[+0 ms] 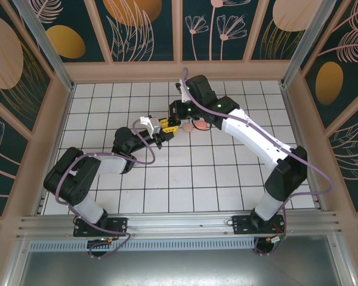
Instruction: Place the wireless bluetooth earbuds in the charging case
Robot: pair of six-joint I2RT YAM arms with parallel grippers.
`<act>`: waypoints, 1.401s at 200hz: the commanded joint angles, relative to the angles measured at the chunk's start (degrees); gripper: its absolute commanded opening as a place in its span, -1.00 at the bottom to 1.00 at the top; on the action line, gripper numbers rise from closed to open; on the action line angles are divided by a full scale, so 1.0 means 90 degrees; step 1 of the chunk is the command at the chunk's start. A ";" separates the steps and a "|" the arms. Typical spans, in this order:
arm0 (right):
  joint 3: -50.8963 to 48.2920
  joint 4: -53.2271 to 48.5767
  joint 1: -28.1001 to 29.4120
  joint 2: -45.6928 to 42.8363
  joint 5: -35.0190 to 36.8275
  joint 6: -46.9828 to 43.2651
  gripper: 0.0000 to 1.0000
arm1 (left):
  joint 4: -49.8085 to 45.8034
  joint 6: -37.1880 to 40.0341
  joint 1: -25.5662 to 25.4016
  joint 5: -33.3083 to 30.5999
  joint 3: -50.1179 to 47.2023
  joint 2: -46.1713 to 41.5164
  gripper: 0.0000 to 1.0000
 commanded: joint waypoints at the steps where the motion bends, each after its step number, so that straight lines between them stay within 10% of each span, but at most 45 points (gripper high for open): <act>1: -0.0542 -0.0310 0.0184 -0.0772 0.0038 0.0162 -0.80 | 0.0182 -0.0130 0.0016 -0.0186 0.0166 -0.0139 -1.00; 61: -0.2259 0.0949 -0.0936 -0.2351 0.0864 0.1170 -0.61 | 0.0046 -0.1704 0.0016 -0.0395 -0.0083 -0.0039 -1.00; 126: -0.3987 0.1585 -0.0955 -0.2831 0.1422 0.1314 -0.50 | -0.3242 -0.3858 -0.0082 -0.0857 0.0282 0.0413 -1.00; 280: -0.4413 0.1122 -0.1019 -0.3807 0.1943 0.1041 -0.32 | -0.5003 -0.4050 0.0140 -0.2059 0.1975 0.2313 -0.76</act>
